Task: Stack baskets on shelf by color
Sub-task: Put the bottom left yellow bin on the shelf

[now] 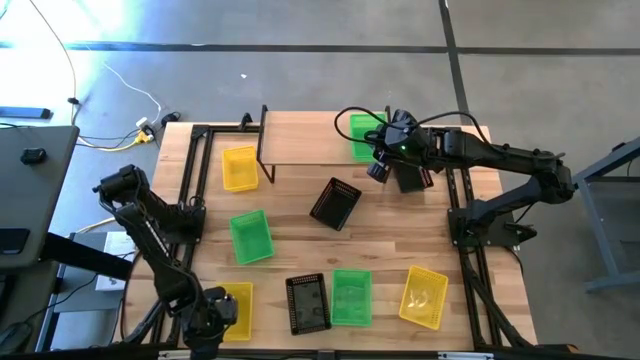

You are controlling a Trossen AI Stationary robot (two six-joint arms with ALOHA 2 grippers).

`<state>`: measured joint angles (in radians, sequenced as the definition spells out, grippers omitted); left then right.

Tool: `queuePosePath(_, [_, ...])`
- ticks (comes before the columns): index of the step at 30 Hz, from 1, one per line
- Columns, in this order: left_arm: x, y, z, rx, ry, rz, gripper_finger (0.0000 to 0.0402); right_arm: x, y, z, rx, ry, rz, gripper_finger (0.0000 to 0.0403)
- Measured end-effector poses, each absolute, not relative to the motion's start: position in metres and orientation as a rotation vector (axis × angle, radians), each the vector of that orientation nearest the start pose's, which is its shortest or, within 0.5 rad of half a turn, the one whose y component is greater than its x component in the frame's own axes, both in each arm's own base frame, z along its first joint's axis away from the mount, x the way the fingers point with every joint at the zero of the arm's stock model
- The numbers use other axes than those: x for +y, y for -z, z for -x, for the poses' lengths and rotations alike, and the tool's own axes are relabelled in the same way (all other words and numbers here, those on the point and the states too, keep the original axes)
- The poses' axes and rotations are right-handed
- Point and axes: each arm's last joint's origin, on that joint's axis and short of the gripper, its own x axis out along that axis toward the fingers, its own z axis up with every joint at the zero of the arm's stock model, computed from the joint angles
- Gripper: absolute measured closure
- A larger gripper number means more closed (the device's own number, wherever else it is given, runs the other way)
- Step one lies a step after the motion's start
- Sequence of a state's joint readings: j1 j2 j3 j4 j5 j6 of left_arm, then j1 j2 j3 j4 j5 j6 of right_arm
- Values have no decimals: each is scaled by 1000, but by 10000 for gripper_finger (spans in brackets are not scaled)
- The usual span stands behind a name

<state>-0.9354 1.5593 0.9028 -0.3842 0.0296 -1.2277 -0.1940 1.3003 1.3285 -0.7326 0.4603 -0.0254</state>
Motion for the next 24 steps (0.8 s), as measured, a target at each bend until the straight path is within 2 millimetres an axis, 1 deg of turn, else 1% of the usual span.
queuePosePath(20, [-243,-182,-175,1248,148,572,284,-64,-364,-257,719,618,119,310])
queuePosePath(24, [-245,-175,-179,1244,134,573,284,-64,-364,-257,719,618,119,310])
